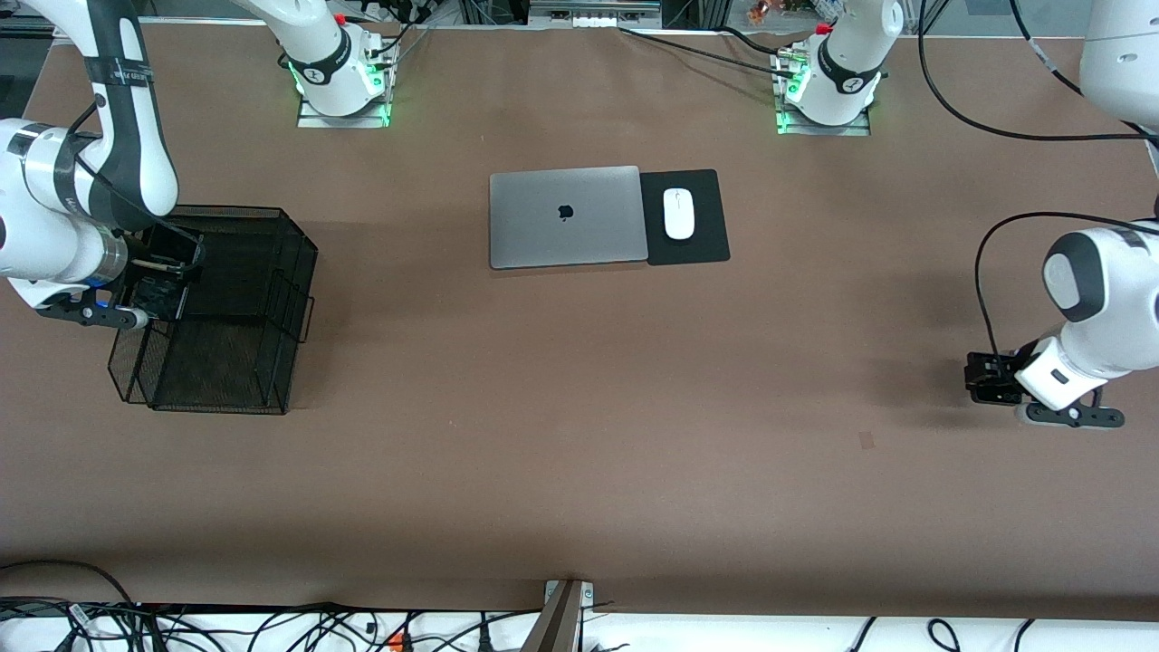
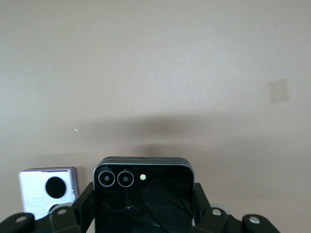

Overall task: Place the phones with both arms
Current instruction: 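Lower the bar phone into the mesh basket with the right gripper, then open the right gripper while the left gripper carries the flip phone toward the laptop, then set the black flip phone down below the laptop with the left gripper, then open the left gripper while the right gripper reaches the flip phone, then grasp the flip phone with the right gripper while the left gripper reaches the white phone, then carry the flip phone to the basket while the left gripper grasps the white phone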

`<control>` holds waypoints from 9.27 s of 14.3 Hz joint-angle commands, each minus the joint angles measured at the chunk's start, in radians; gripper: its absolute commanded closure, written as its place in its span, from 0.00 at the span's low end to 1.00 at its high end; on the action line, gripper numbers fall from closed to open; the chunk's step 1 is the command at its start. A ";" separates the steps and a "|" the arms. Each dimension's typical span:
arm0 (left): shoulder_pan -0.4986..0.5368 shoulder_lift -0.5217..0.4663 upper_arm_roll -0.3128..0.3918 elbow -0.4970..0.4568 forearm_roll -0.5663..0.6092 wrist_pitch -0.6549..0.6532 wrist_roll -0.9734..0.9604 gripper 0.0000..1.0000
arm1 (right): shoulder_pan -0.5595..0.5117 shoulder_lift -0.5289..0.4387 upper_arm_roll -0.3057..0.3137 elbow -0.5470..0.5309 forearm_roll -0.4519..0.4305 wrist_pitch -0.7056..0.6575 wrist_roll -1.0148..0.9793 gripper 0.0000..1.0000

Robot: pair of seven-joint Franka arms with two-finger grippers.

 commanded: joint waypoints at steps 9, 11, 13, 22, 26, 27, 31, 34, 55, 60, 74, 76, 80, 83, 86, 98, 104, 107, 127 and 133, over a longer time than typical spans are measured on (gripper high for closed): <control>-0.212 -0.038 0.003 0.199 0.002 -0.231 -0.179 0.73 | -0.010 0.029 0.001 -0.003 -0.007 -0.048 -0.051 0.96; -0.259 -0.037 0.005 0.199 0.004 -0.234 -0.216 0.73 | -0.010 0.046 0.001 0.000 -0.005 -0.042 -0.053 0.97; -0.295 -0.035 0.005 0.199 0.002 -0.245 -0.266 0.73 | -0.010 0.046 0.001 0.002 -0.005 -0.041 -0.059 0.98; -0.513 0.063 0.012 0.263 0.002 -0.246 -0.585 0.73 | -0.028 0.046 0.001 0.012 0.000 -0.037 -0.128 1.00; -0.642 0.167 0.020 0.354 0.001 -0.245 -0.798 0.73 | -0.030 0.051 0.002 0.025 0.009 -0.035 -0.128 0.30; -0.670 0.184 0.020 0.371 0.001 -0.245 -0.837 0.73 | -0.030 0.051 0.002 0.029 0.032 -0.035 -0.128 0.19; -0.762 0.270 0.016 0.472 -0.007 -0.234 -0.932 0.73 | -0.024 0.052 0.005 0.075 0.053 -0.051 -0.128 0.00; -0.840 0.348 0.015 0.567 -0.010 -0.231 -1.015 0.73 | -0.016 0.051 0.011 0.117 0.053 -0.054 -0.131 0.00; -1.069 0.576 0.011 0.659 -0.015 0.082 -1.112 0.73 | 0.108 0.095 0.074 0.434 0.268 -0.203 0.061 0.00; -1.069 0.586 0.009 0.659 -0.015 0.099 -1.134 0.53 | 0.110 0.095 0.074 0.434 0.268 -0.203 0.061 0.00; -0.965 0.364 0.026 0.647 -0.012 -0.252 -0.988 0.00 | 0.237 0.140 0.076 0.459 0.265 -0.183 0.212 0.00; -0.919 0.330 0.025 0.639 -0.010 -0.324 -0.938 0.00 | 0.278 0.213 0.103 0.532 0.273 -0.163 0.311 0.00; -0.836 0.232 0.029 0.534 0.004 -0.441 -0.771 0.00 | 0.288 0.361 0.272 0.643 0.274 -0.021 0.504 0.00; -0.742 0.148 0.035 0.420 0.005 -0.443 -0.623 0.00 | 0.289 0.442 0.381 0.675 0.273 0.113 0.656 0.00; -0.681 0.088 0.034 0.336 0.072 -0.446 -0.549 0.00 | 0.324 0.525 0.401 0.730 0.271 0.152 0.733 0.00; -0.314 -0.110 0.032 0.026 0.188 -0.244 -0.213 0.00 | 0.426 0.671 0.401 0.744 0.204 0.252 0.675 0.00; -0.130 -0.133 0.031 -0.091 0.188 -0.037 -0.026 0.00 | 0.438 0.668 0.403 0.681 0.205 0.252 0.617 0.00; -0.034 -0.127 0.026 -0.105 0.183 0.005 -0.001 0.00 | 0.438 0.657 0.403 0.645 0.210 0.251 0.576 0.00; 0.229 0.089 0.022 -0.057 -0.068 0.249 0.258 0.00 | 0.270 0.403 0.344 0.641 0.228 -0.036 0.433 0.95; 0.212 0.109 0.022 -0.045 -0.088 0.247 0.168 0.00 | 0.220 0.346 0.092 0.615 0.228 -0.233 0.100 0.95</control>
